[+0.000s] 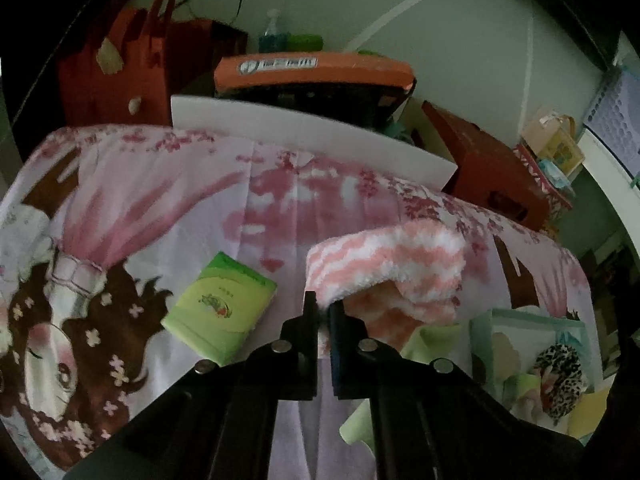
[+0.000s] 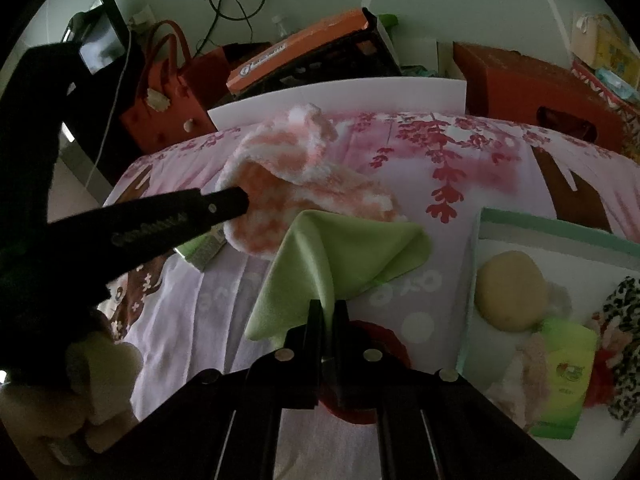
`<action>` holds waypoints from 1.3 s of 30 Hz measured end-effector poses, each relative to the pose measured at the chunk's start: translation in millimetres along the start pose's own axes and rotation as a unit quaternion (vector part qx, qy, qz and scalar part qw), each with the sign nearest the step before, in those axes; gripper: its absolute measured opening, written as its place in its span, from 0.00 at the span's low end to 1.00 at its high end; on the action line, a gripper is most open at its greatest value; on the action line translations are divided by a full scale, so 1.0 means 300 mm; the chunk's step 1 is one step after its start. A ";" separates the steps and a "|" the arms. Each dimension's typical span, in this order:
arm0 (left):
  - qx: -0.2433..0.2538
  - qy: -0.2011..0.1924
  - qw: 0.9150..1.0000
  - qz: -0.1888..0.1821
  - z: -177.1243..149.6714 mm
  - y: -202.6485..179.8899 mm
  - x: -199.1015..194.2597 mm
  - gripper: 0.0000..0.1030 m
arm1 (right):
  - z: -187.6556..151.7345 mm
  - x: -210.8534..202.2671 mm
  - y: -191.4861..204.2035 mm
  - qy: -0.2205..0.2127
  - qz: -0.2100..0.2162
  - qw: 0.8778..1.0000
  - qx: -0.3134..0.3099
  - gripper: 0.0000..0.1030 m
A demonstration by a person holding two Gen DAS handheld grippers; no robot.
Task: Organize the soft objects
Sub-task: 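Carry the green cloth and pink towel over the tray with both tools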
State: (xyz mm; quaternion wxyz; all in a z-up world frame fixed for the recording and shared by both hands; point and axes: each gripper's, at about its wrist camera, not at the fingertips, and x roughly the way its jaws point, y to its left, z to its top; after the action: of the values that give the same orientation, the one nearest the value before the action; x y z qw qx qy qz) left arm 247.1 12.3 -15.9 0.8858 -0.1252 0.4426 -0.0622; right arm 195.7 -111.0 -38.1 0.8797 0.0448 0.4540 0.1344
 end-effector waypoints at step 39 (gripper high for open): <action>0.098 -0.158 0.982 0.028 -0.122 -0.205 -0.563 0.04 | -0.040 -0.664 -0.241 -0.206 -0.058 0.974 0.070 0.04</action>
State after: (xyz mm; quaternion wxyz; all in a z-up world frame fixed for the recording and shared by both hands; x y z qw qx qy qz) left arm 116.4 -15.5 110.0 0.9538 -0.0341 0.2926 -0.0600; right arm 90.3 -236.1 97.1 0.9553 0.1067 0.2731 0.0383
